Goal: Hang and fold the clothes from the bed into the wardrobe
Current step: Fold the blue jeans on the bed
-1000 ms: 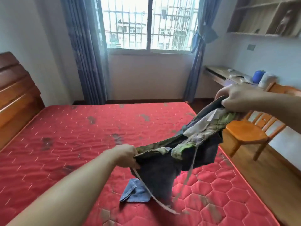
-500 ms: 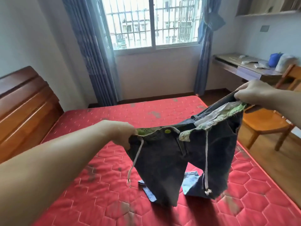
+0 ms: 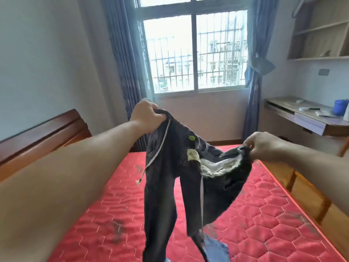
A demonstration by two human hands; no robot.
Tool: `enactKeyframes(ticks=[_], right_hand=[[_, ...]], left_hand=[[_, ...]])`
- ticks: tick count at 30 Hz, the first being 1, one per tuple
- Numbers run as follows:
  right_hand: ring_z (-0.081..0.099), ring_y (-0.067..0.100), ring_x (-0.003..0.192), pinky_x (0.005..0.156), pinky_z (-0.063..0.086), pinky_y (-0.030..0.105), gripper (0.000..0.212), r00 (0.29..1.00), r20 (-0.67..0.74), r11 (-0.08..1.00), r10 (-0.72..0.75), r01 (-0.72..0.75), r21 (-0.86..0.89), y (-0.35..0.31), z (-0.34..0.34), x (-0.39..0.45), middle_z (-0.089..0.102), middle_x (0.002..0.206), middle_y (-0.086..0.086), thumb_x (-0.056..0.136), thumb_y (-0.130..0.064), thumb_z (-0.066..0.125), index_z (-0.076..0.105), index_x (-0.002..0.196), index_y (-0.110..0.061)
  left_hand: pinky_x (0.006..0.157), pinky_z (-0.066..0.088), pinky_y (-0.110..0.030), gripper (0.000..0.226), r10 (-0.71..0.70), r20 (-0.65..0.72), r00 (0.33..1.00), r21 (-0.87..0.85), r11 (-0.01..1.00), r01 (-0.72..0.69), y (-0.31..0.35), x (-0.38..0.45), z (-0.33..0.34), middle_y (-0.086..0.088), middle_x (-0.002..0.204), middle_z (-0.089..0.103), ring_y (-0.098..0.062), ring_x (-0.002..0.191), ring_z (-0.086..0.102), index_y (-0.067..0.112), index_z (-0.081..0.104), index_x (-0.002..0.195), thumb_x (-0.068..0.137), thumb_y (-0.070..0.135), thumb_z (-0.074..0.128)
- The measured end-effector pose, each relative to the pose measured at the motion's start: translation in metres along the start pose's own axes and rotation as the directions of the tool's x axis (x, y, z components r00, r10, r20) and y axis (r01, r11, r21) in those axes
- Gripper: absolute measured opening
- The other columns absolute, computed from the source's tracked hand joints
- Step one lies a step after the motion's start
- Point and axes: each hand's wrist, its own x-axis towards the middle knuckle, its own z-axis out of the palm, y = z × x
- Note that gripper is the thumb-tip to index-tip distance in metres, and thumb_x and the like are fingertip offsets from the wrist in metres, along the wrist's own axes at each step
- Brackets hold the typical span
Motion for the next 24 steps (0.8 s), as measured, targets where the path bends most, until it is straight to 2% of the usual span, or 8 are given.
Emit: enactKeyframes(ticks=[2, 5, 8, 12, 14, 17, 20, 24], right_hand=[[0.061, 0.021, 0.065, 0.061, 0.049, 0.031, 0.017, 0.991, -0.133, 0.957, 0.016, 0.023, 0.289, -0.021, -0.018, 0.004, 0.067, 0.064, 0.001, 0.079, -0.026, 0.070, 0.071, 0.070, -0.012], [0.061, 0.022, 0.079, 0.066, 0.054, 0.033, 0.012, 0.962, -0.229, 0.713, 0.150, 0.055, 0.699, -0.051, -0.053, 0.013, 0.066, 0.083, 0.004, 0.092, -0.023, 0.058, 0.068, 0.087, -0.018], [0.064, 0.027, 0.095, 0.069, 0.057, 0.037, 0.030, 0.917, -0.291, 0.505, 0.273, 0.120, 0.854, -0.075, -0.087, 0.027, 0.065, 0.109, 0.008, 0.095, -0.026, 0.049, 0.058, 0.122, -0.016], [0.052, 0.021, 0.093, 0.076, 0.041, 0.028, 0.038, 0.794, -0.484, 0.557, 0.368, 0.228, 0.799, -0.097, -0.126, 0.041, 0.054, 0.107, 0.004, 0.100, -0.026, 0.040, 0.053, 0.131, -0.009], [0.053, 0.027, 0.097, 0.077, 0.038, 0.029, 0.040, 0.757, -0.516, 0.597, 0.399, 0.212, 0.773, -0.099, -0.136, 0.051, 0.055, 0.112, 0.008, 0.102, -0.026, 0.036, 0.049, 0.134, -0.006], [0.055, 0.035, 0.113, 0.076, 0.038, 0.031, 0.044, 0.749, -0.499, 0.677, 0.436, 0.091, 0.730, -0.086, -0.126, 0.077, 0.055, 0.129, 0.018, 0.100, -0.025, 0.038, 0.046, 0.137, -0.003], [0.059, 0.035, 0.104, 0.072, 0.041, 0.031, 0.040, 0.788, -0.426, 0.728, 0.445, -0.042, 0.684, -0.058, -0.088, 0.111, 0.060, 0.120, 0.019, 0.095, -0.023, 0.043, 0.054, 0.126, 0.000], [0.064, 0.033, 0.085, 0.065, 0.050, 0.035, 0.025, 0.867, -0.280, 0.799, 0.413, -0.197, 0.568, -0.017, -0.012, 0.164, 0.068, 0.099, 0.018, 0.094, -0.022, 0.046, 0.064, 0.096, -0.006]], left_hand=[[0.062, 0.056, -0.027, 0.015, -0.185, -0.021, 0.982, -0.166, 0.970, 0.179, 0.014, 0.013, -0.027, -0.005, 0.080, 0.067, -0.020, 0.072, 0.062, 0.010, 0.071, 0.080, 0.083, 0.024, 0.066], [0.074, 0.059, -0.053, 0.022, -0.394, 0.057, 0.917, -0.389, 0.838, 0.384, 0.037, 0.024, -0.076, -0.011, 0.102, 0.070, -0.029, 0.092, 0.068, 0.011, 0.066, 0.103, 0.086, 0.023, 0.065], [0.079, 0.055, -0.050, 0.033, -0.435, -0.041, 0.900, -0.601, 0.730, 0.325, 0.063, 0.031, -0.116, -0.012, 0.114, 0.066, -0.031, 0.100, 0.065, 0.009, 0.062, 0.116, 0.087, 0.025, 0.062], [0.064, 0.052, -0.029, 0.010, -0.330, -0.191, 0.925, -0.711, 0.696, 0.101, 0.085, 0.040, -0.146, -0.003, 0.086, 0.062, -0.019, 0.074, 0.062, 0.015, 0.058, 0.084, 0.093, 0.020, 0.060], [0.061, 0.055, -0.028, 0.010, -0.279, -0.257, 0.925, -0.658, 0.752, 0.043, 0.082, 0.051, -0.152, -0.001, 0.083, 0.062, -0.017, 0.074, 0.064, 0.014, 0.062, 0.093, 0.088, 0.021, 0.067], [0.076, 0.060, -0.037, 0.026, -0.216, -0.224, 0.950, -0.427, 0.898, 0.104, 0.055, 0.074, -0.141, -0.004, 0.088, 0.065, -0.022, 0.082, 0.067, 0.012, 0.061, 0.097, 0.079, 0.026, 0.074], [0.079, 0.060, -0.040, 0.031, -0.211, -0.044, 0.976, -0.194, 0.961, 0.199, 0.010, 0.093, -0.103, -0.006, 0.090, 0.068, -0.023, 0.082, 0.067, 0.009, 0.066, 0.094, 0.074, 0.030, 0.075], [0.078, 0.059, -0.036, 0.035, -0.234, 0.265, 0.936, -0.019, 0.969, 0.247, -0.065, 0.122, -0.021, -0.005, 0.087, 0.073, -0.022, 0.081, 0.069, 0.016, 0.072, 0.083, 0.053, 0.033, 0.073]])
